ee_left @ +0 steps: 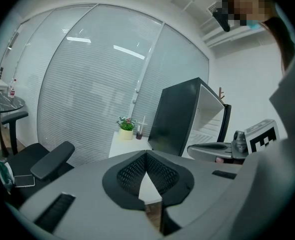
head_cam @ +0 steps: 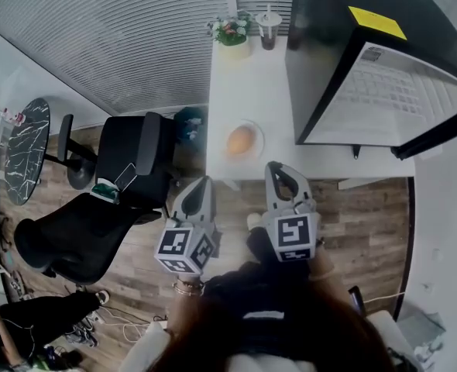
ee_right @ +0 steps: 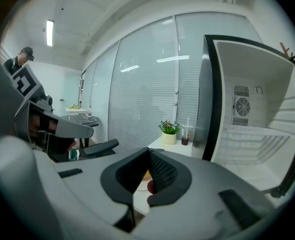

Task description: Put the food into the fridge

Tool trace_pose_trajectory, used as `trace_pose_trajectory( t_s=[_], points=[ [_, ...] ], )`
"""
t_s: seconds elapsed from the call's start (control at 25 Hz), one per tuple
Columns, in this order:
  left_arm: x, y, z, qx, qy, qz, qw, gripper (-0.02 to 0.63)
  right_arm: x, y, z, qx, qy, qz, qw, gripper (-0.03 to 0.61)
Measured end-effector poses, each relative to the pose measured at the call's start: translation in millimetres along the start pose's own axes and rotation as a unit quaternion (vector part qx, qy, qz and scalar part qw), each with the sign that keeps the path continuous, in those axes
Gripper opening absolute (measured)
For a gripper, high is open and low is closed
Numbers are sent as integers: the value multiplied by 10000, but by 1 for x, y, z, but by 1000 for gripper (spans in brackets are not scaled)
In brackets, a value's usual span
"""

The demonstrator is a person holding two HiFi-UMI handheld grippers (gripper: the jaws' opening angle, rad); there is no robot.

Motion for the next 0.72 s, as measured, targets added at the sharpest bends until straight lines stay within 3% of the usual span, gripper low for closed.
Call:
trace_pose_trajectory(
  t_s=[0.72],
  points=[
    [16,24,51,-207,187,-231,9993,3,28,-25,54,-221,615,116,9978,0]
  ],
)
Point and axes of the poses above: the fingertips, and each gripper's own axes: z forward along the fingers, y to its left, x out of its underside, the point moved 8 cm from there along -z, backward along the fingers
